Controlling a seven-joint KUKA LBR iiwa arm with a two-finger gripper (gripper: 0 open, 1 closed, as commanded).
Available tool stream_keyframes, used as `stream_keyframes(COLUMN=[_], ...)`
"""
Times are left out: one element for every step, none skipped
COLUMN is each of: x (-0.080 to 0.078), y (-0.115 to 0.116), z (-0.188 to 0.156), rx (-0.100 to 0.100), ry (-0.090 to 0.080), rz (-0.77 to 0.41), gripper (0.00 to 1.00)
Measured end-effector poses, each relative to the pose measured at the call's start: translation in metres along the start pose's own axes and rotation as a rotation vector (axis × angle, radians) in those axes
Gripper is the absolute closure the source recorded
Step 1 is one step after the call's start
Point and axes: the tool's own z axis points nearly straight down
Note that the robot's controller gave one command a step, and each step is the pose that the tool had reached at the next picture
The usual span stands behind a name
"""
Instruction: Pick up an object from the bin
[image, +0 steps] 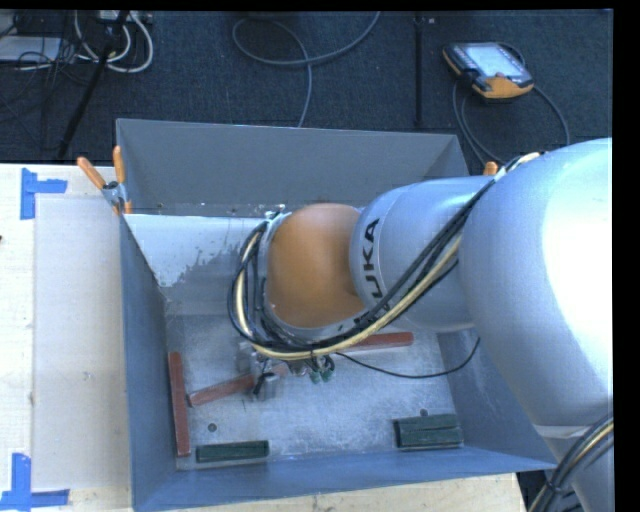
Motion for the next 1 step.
stream_keyframes(x=[-0.0444], y=[-0.0063], z=[-0.1682], rx=[0.001], ry=[-0.001], rz=[-0.276], gripper=[1.00])
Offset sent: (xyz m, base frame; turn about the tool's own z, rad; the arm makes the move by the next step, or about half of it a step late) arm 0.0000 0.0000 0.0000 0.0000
